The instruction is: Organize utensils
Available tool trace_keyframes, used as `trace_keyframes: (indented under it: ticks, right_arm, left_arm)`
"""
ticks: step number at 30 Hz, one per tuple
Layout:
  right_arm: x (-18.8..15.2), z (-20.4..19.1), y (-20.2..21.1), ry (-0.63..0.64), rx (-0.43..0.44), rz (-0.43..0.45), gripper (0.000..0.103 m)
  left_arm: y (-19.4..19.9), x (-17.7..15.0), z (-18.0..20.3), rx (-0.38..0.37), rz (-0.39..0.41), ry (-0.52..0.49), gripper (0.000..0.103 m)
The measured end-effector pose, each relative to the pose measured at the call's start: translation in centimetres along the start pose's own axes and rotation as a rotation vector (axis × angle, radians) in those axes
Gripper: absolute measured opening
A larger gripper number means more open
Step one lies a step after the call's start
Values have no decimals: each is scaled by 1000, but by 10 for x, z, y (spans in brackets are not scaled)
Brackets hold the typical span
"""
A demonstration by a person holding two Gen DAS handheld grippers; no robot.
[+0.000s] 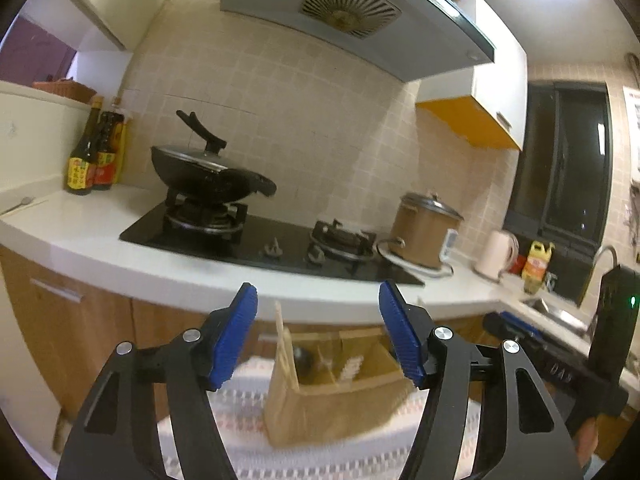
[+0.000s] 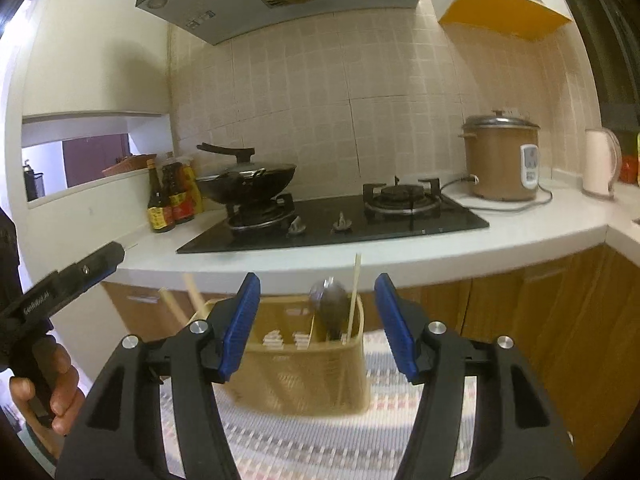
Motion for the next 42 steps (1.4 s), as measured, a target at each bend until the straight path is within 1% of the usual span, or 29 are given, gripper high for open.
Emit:
trace_keyframes:
  ticks: [3,4,5,8,10,11,12,13,14,15,18,21,23,26,27,28,29,32,34,38,42]
  right_arm:
    - [-15,-2,24,-11,-9,-4,66]
    - [-19,-3,30,-9,-16,0,67]
    - [-25,-5,37,2,-33,5,68]
    - [-40,-9,52,33,-72,10,72]
    - [-50,-10,58,39,-93,16,77]
    - [-56,-10,62,49,-112,28,78]
    - [-61,-10,64,59,-133,43,82]
    - [-65,-10,66,63,-153,60,85]
    - [-68,-8,67,62,-167,74,87]
    - [-72,-7,68,63,-182,90,88]
    - [-85,-2,65,80,-249,130,89]
    - [-92,3,63,85,-277,152,89]
    - [-98,8,63,78,-289,163,90]
    - [-102,13,58,73,-294,149,90]
    - [-102,15,59,68,-291,156,90]
    - [-102,15,59,68,-290,160,90]
    - [-102,15,60,71,-288,164,90]
    - [-103,14,60,82,-278,163,93]
    - [-104,13,58,92,-275,154,94]
    - [-108,13,50,110,-282,122,95]
    - [-110,16,49,110,-293,111,95]
  left_arm:
    - [21,-17,10,3,-31,-29,72]
    - [29,-26,14,14,-36,-38,78]
    - [35,-31,16,28,-36,-44,80]
    - [48,-52,22,64,-48,-58,84]
    - [53,-68,25,102,-58,-60,86]
    - [55,-73,25,122,-57,-63,86]
    - [56,-80,26,150,-52,-72,87]
    - [57,-84,26,168,-48,-75,91]
    - [57,-91,26,194,-43,-70,92]
    - [56,-96,25,211,-35,-62,92]
    - [56,-108,23,279,3,-60,92]
    - [55,-119,21,334,29,-69,92]
    - [53,-124,19,388,32,-100,92]
    - [52,-125,16,467,61,-143,92]
    - [50,-126,15,469,41,-143,92]
    - [49,-126,12,451,27,-128,92]
    - [50,-126,10,446,30,-116,92]
    - [53,-126,8,474,43,-124,93]
    - [49,-128,9,476,24,-137,93]
    - [39,-134,18,433,-27,-176,93]
    - [36,-137,26,395,-49,-198,95]
Point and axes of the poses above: each gripper's, at about its wrist camera, not at the fingertips, and y roughly against the way its jaws point, z to its right, x to its top, the point moved 5 cm from there along -y, roughly the way its jaws point, and after that the axes turned 4 degrees about -y, right-handed, at the moved point
